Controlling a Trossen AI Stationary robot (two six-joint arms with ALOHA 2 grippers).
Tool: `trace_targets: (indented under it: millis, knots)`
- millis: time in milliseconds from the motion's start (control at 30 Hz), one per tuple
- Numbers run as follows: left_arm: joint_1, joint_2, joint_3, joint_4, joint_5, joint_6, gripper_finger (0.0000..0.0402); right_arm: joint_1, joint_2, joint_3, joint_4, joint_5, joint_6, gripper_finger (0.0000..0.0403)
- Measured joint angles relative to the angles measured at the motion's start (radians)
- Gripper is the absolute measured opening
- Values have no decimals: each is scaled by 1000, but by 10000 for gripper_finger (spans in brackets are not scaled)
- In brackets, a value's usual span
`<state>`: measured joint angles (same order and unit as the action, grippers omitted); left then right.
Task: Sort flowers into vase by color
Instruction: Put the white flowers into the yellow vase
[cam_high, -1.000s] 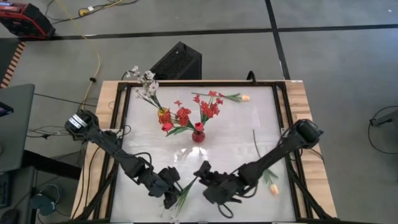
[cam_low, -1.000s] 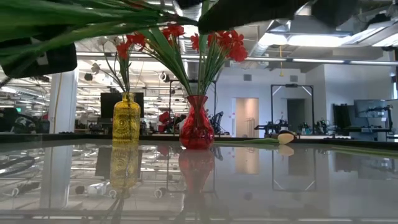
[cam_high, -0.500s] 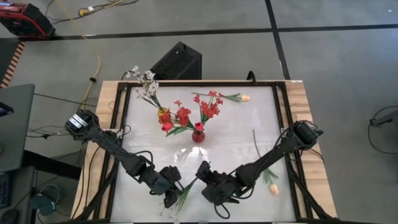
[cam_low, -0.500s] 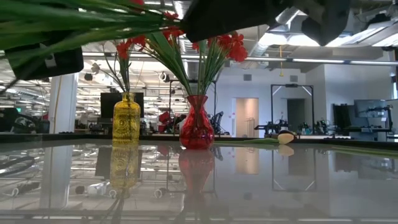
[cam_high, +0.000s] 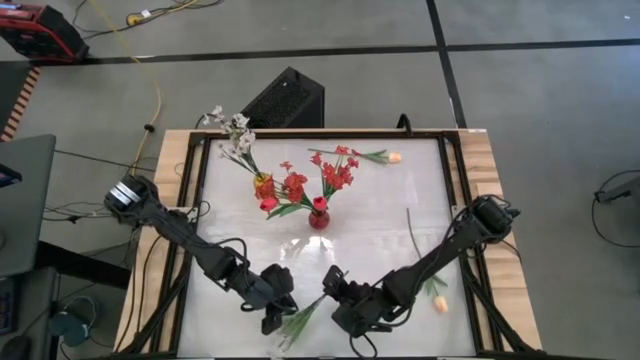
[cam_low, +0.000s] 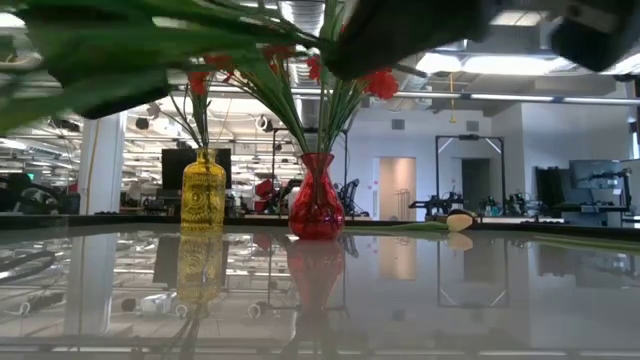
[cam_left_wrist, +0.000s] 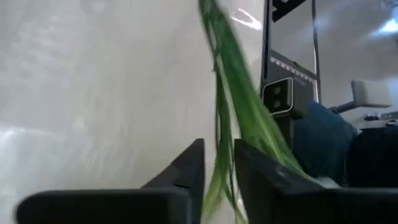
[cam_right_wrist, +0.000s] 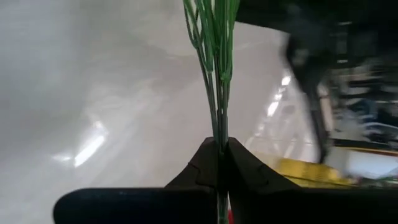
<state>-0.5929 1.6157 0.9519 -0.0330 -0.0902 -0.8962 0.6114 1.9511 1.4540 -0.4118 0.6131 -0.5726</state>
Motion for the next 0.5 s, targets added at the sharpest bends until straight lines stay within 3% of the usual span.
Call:
trace_targets:
  millis: [167,300,500]
  knots:
    - [31,-50,4,-12,52,85,131,4,0,0,-101,-79,127,37]
    - [52,-113,4,-33,74,210,160,3,-8,-1,-154,-145,217,37]
    - [24,-194,4,-39,-68,519,163,1,-89,-58,-88,-261,254,37]
